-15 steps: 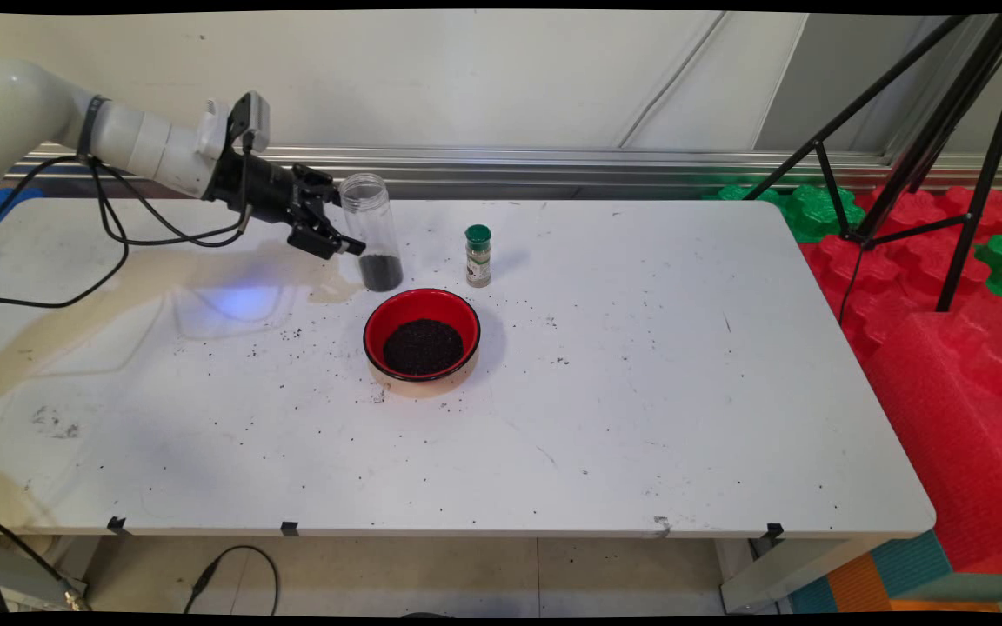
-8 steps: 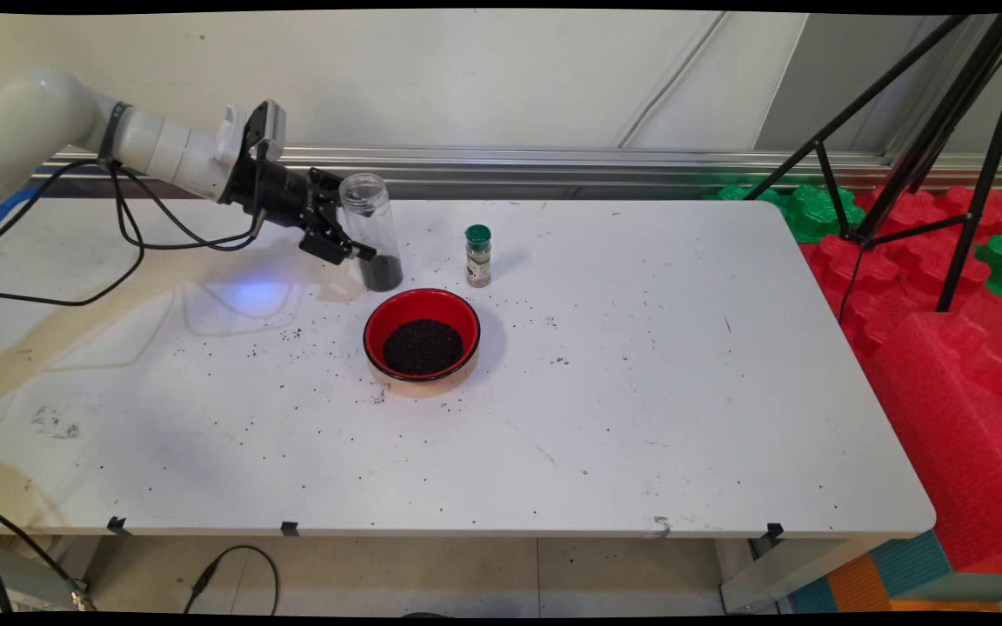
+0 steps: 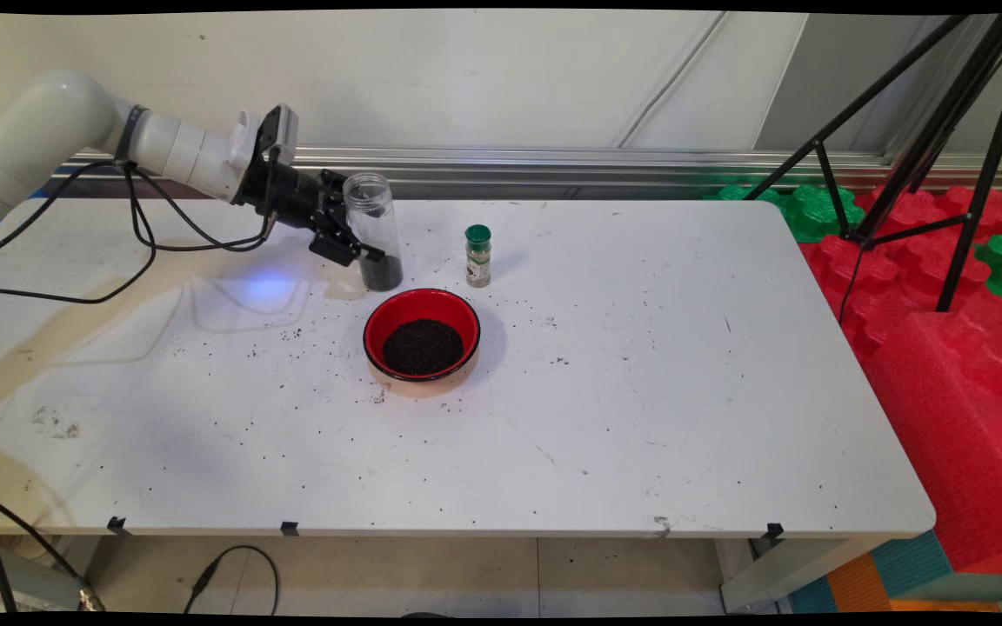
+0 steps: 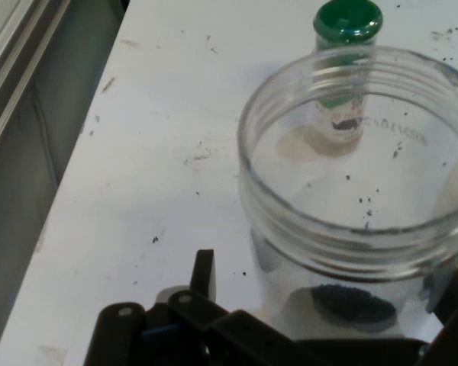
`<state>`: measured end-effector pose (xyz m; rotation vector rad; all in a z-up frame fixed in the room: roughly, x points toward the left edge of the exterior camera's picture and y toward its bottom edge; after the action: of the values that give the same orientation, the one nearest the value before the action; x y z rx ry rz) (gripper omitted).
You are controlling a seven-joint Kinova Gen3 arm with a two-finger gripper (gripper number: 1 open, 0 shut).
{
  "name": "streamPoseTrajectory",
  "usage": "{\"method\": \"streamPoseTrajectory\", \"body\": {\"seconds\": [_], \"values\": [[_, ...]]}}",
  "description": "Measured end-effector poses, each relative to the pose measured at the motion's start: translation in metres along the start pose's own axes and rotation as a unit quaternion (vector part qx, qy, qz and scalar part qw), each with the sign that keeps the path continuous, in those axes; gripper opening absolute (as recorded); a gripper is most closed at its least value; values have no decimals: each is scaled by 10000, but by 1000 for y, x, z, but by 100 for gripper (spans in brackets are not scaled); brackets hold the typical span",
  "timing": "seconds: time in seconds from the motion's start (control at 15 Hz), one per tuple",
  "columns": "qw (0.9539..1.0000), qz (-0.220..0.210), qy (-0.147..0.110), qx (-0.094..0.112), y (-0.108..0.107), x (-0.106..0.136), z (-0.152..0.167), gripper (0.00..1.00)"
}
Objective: Pick up the black seasoning powder from the table, then pour the black seasoning powder in the red bowl
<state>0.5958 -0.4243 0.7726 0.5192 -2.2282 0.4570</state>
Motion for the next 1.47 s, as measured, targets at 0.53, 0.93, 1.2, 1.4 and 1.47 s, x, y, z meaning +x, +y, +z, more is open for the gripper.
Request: {"method": "streamPoseTrajectory", "body": {"seconds": [0.53,0.93,1.2,1.4,1.47], "values": [[9999,82,27,-60,-3,1,9,100],[9999,117,63,-101,-3,2,13,0],[9998,127,83,-131,-2,3,14,0],[9997,152,107,-154,-1,4,14,0],[9997,166,126,-157,0,4,14,0]]}}
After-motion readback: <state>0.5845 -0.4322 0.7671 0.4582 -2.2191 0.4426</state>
